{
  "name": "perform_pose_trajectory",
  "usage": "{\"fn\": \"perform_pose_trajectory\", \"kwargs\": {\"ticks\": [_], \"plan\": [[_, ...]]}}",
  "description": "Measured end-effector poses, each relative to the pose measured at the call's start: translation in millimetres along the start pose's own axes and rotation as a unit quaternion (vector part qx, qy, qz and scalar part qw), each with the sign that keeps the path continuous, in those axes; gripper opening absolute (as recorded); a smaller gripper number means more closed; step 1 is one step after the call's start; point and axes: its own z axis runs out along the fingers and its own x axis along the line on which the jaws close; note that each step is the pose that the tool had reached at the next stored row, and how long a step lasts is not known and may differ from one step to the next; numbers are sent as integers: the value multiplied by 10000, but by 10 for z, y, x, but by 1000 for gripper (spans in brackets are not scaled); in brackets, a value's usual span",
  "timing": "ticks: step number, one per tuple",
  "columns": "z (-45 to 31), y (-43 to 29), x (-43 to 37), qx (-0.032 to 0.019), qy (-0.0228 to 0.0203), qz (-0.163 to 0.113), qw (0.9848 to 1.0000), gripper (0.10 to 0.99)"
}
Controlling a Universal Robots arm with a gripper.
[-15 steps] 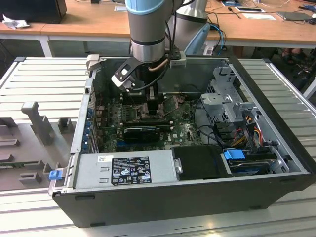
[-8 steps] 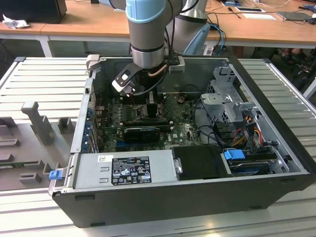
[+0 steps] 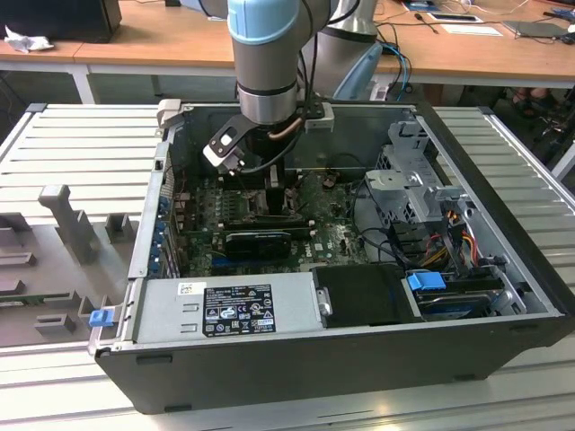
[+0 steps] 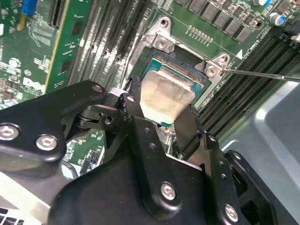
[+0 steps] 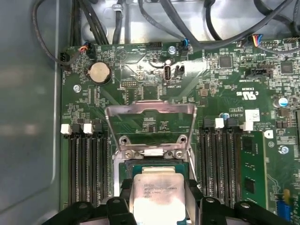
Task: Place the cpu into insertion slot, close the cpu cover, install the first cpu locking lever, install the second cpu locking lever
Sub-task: 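Place the cpu into insertion slot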
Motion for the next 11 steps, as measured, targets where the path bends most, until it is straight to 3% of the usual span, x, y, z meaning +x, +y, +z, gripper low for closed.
{"fn": "perform_pose_trajectory", "kwargs": {"ticks": [7, 11], "plan": [[87, -15, 1, -1, -6, 41, 10000, 525], [94, -16, 2, -1, -5, 42, 10000, 525]]}}
